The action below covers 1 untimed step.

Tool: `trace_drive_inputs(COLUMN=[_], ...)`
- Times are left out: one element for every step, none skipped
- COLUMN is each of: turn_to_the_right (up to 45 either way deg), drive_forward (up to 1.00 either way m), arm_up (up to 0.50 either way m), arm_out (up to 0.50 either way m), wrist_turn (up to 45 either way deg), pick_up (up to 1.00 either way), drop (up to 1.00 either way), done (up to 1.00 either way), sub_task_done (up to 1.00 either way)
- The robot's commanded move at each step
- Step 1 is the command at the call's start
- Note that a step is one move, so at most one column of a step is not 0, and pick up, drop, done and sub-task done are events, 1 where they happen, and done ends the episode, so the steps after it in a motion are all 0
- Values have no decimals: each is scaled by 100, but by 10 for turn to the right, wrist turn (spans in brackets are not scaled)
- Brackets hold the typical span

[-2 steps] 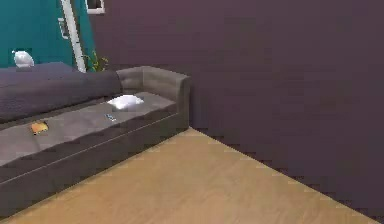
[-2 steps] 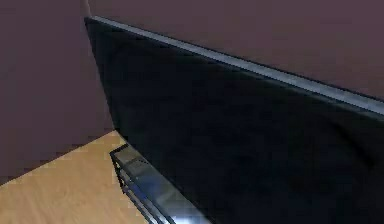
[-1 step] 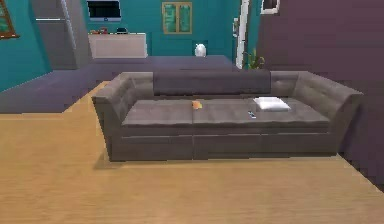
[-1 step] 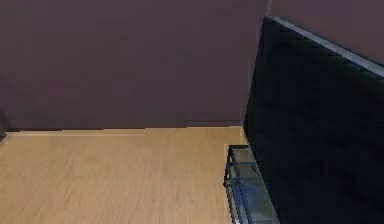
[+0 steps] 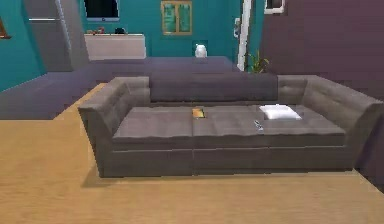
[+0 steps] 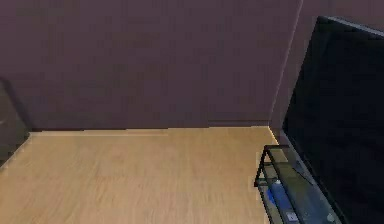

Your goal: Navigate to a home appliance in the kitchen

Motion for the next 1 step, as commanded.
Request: trace_drive_inputs(turn_to_the_right=[-450], drive_forward=[0], arm_up=[0], arm_out=[0], wrist_turn=[0], pick_up=[0], drop=[0], done=[0], sub_task_done=[0])
